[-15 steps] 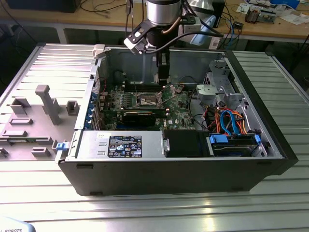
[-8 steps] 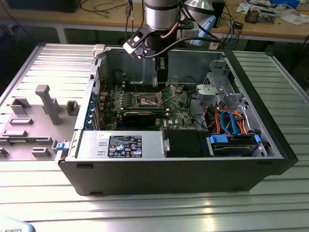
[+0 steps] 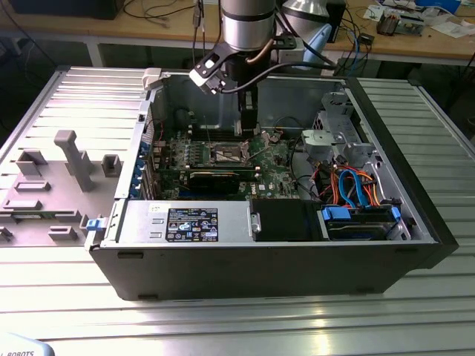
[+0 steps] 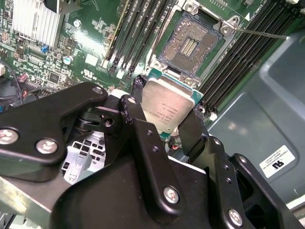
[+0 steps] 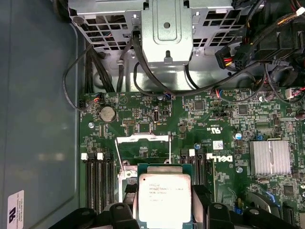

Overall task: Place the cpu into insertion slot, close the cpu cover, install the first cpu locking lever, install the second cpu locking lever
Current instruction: 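Place the cpu into insertion slot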

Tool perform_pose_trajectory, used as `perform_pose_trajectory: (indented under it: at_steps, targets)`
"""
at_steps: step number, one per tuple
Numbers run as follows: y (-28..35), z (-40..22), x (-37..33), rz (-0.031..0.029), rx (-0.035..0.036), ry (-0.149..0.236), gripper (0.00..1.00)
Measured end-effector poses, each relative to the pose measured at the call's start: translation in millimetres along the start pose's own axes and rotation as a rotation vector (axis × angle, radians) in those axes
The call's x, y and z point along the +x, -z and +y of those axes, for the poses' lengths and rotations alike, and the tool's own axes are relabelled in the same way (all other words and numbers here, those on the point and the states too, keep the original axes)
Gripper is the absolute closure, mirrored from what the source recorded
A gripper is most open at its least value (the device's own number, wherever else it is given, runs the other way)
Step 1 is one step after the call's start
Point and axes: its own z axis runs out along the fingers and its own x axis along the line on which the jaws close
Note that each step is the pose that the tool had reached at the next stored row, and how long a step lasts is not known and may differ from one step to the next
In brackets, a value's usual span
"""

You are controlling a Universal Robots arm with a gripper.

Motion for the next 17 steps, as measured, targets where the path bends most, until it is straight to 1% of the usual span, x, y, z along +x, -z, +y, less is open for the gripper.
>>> perform_pose_trajectory:
  at_steps: [8,17]
  targets:
    - [-3.4,-1.0,-0.1,-0.0002,0.0001,0.0,0.46]
    - [-9.9,-5.2,-0.3,-0.0001,0.001,0.0,0.46]
